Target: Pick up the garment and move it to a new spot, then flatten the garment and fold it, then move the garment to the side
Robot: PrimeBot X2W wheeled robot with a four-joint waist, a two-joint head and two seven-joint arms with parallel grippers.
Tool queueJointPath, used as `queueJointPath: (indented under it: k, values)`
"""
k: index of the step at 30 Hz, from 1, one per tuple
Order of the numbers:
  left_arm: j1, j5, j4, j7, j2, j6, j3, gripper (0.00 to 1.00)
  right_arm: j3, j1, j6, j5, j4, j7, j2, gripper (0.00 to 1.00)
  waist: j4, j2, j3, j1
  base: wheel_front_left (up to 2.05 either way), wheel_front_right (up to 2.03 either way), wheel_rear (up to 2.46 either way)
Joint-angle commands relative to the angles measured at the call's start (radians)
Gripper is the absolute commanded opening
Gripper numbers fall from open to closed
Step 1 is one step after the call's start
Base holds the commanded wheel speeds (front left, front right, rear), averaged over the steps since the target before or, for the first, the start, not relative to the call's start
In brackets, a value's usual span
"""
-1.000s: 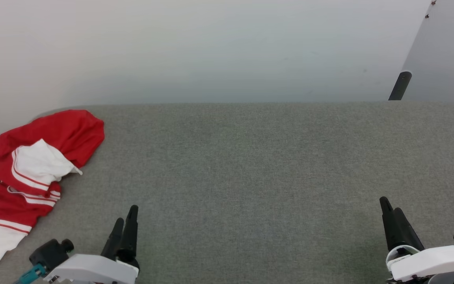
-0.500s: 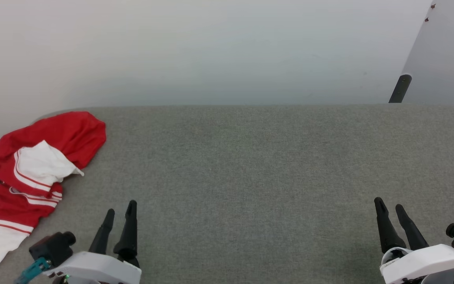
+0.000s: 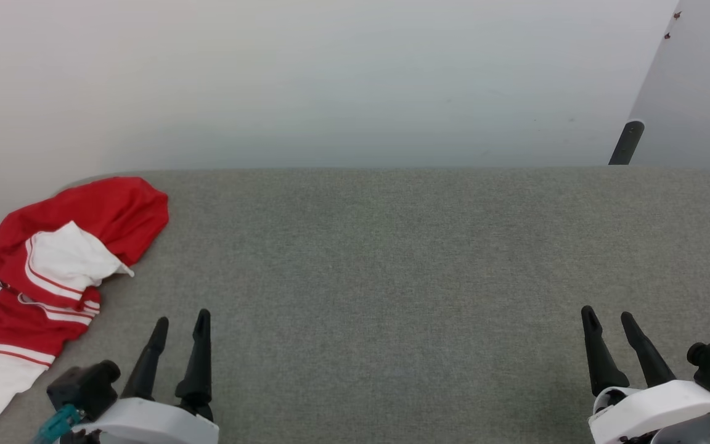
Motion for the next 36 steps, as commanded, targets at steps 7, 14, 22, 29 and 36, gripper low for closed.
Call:
queueJointPath:
  k: [7, 14, 22, 29, 36]
  values:
    - [0.014, 0.107, -0.020, -0.024, -0.004, -0.016, 0.013, 1.00, 0.004, 0.003, 0.001, -0.084, -0.023, -0.012, -0.003, 1.00, 0.000, 0.0000, -0.004, 0.0000, 0.00, 0.00, 0.00]
    - [0.020, 0.171, -0.027, -0.035, -0.012, -0.026, 0.019, 1.00, 0.005, 0.004, 0.001, -0.136, -0.031, -0.017, -0.002, 1.00, -0.001, 0.0000, -0.006, 0.0000, 0.00, 0.00, 0.00]
    - [0.027, 0.249, -0.032, -0.053, -0.017, -0.037, 0.024, 1.00, 0.006, 0.008, 0.001, -0.205, -0.042, -0.020, -0.002, 1.00, -0.002, 0.0000, -0.011, 0.0000, 0.00, 0.00, 0.00]
    - [0.031, 0.310, -0.036, -0.066, -0.022, -0.047, 0.028, 1.00, 0.005, 0.014, 0.001, -0.263, -0.053, -0.025, -0.001, 1.00, -0.001, 0.0000, -0.016, 0.0000, 0.00, 0.00, 0.00]
    - [0.039, 0.364, -0.043, -0.079, -0.024, -0.052, 0.031, 1.00, 0.006, 0.020, 0.001, -0.319, -0.065, -0.028, 0.000, 1.00, 0.003, 0.0000, -0.019, 0.0000, 0.00, 0.00, 0.00]
